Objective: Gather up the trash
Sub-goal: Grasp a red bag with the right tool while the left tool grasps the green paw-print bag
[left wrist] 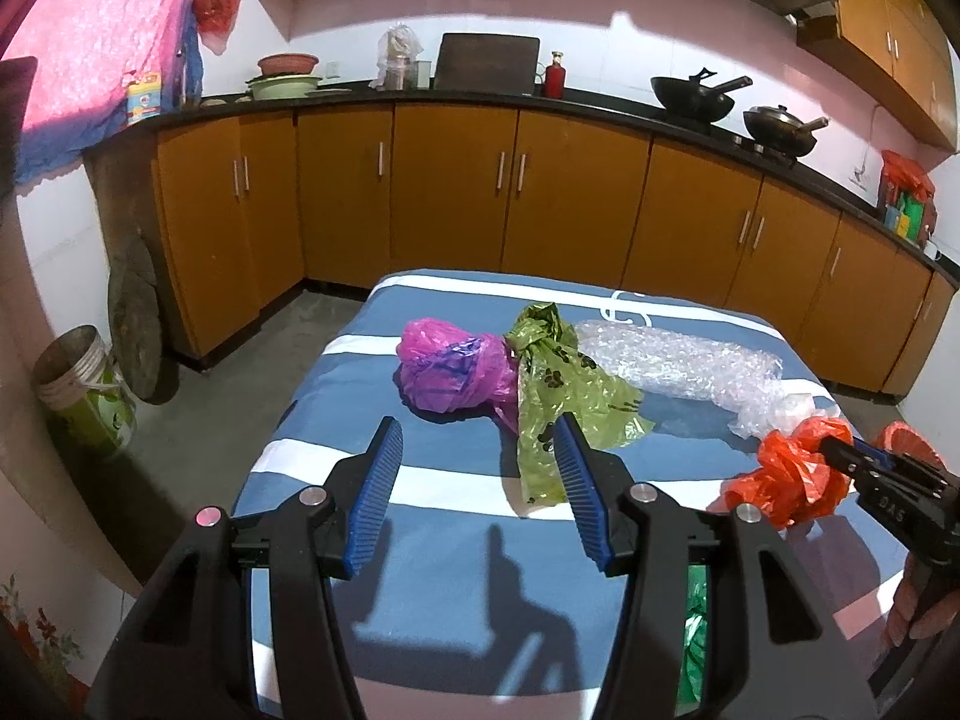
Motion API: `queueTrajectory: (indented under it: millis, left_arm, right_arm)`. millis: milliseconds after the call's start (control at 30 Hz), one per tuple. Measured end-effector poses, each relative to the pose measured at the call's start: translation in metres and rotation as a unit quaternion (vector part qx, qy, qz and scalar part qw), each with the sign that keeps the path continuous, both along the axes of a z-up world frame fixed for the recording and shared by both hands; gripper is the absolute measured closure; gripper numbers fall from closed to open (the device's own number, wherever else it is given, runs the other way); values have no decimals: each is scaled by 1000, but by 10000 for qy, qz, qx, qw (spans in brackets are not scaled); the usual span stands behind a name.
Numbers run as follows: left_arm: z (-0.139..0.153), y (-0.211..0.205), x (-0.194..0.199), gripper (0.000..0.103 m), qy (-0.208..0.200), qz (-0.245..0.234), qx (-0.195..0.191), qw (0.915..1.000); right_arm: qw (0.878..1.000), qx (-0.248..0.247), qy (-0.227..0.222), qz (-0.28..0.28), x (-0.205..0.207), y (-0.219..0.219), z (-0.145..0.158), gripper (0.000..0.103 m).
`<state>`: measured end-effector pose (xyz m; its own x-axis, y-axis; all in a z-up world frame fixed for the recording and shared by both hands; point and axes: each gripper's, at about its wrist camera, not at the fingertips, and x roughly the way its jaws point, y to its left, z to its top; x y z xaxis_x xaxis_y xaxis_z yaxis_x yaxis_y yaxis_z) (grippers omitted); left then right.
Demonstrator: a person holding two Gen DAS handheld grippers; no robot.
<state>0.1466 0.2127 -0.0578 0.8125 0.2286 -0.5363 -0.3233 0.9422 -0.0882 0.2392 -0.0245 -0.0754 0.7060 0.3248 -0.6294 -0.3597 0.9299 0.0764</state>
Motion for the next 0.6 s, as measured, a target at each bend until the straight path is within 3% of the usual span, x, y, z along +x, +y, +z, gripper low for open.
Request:
queueTrajectory:
  millis: [167,300,600]
  left_arm:
    - [0,0,13,49,82,-116,6,9999]
    - [0,-5,30,43,168,-292,46,9994]
    - [-15,-13,72,43,614,-513,-83,9968]
  right_arm:
    - [9997,153,-209,-6,-9,-8,12,92]
    - [9986,388,-342,-86,-15,-21,27,93]
    - [9980,446,-385,-227,-14,-38,38,93]
